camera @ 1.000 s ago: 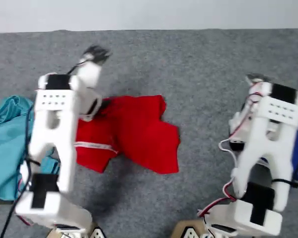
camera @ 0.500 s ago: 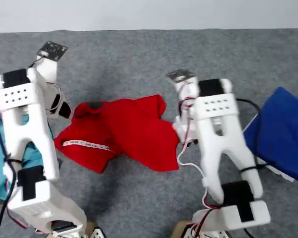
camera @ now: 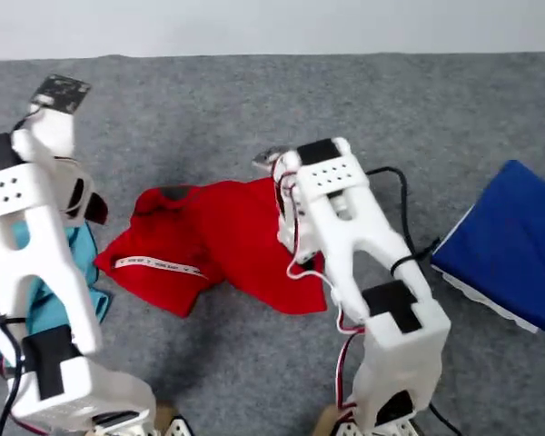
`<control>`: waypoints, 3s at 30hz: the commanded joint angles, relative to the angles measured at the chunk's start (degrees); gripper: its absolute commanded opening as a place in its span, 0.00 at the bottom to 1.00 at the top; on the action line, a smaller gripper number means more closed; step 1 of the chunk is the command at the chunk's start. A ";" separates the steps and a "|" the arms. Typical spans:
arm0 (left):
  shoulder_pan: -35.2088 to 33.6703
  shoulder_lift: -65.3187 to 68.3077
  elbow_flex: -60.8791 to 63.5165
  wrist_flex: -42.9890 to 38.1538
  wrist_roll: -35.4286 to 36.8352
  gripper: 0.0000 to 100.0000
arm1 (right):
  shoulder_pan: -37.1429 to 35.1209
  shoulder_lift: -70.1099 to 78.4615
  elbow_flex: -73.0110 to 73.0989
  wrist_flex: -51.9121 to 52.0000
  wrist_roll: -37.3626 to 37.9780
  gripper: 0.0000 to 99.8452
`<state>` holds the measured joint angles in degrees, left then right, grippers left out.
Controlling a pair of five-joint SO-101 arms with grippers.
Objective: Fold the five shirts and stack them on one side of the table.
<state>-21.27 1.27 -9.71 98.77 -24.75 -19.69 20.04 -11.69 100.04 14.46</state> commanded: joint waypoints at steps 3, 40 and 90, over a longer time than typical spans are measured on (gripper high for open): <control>13.10 -7.12 2.77 1.58 0.09 0.21 | 12.53 -0.92 -7.21 2.68 0.26 0.17; 59.25 25.85 9.54 -20.57 6.51 0.21 | 36.18 -10.51 -6.77 2.86 0.18 0.17; -21.27 -23.12 13.05 -7.30 -4.04 0.00 | -3.21 -9.98 -7.21 -9.71 0.44 0.23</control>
<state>-38.42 -20.00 1.45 95.52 -26.95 -19.69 12.84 -16.09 93.01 14.46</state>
